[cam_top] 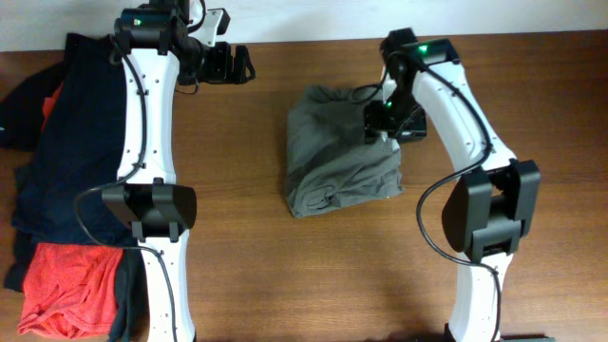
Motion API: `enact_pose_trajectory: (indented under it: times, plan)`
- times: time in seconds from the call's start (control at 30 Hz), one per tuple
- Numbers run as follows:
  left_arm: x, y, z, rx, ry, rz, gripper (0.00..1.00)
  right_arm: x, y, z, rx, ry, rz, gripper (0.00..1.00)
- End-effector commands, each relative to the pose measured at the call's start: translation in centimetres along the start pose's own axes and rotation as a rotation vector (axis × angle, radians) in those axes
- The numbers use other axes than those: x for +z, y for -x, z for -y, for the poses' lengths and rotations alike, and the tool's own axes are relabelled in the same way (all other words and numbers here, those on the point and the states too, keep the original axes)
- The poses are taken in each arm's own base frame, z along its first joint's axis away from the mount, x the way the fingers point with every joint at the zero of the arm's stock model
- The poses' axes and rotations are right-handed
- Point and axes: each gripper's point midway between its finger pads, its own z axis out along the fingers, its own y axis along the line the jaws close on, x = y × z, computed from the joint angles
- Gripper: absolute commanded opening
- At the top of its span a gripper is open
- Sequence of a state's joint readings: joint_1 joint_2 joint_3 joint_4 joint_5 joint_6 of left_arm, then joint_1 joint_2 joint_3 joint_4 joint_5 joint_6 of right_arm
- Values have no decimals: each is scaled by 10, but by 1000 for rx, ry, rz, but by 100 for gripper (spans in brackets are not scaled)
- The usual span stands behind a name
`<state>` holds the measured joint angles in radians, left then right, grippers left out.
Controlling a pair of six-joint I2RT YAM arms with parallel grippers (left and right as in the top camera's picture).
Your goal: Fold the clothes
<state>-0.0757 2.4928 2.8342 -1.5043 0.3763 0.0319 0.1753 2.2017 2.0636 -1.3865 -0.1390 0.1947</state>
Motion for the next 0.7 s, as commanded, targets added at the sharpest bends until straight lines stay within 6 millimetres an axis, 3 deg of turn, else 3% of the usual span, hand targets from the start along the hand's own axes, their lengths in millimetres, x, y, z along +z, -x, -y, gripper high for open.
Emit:
enact_pose_trajectory:
  times: [0.0,0.2,0.4,0.57,0.67]
  plan:
    - [-19,7,7,39,8,44,99,-20,6,6,-26,84,45,66]
    - [-19,7,7,39,8,45,99,-13,-25,20,17,61,-88,47]
    - [-19,7,7,38,8,44,99,31,-53,27,37,47,-202,22]
    - [-18,6,7,39,8,42,99,68,-78,35,75,37,-275,20]
    - [-17,8,10,46,6,47,99,74,-75,36,74,39,-256,21]
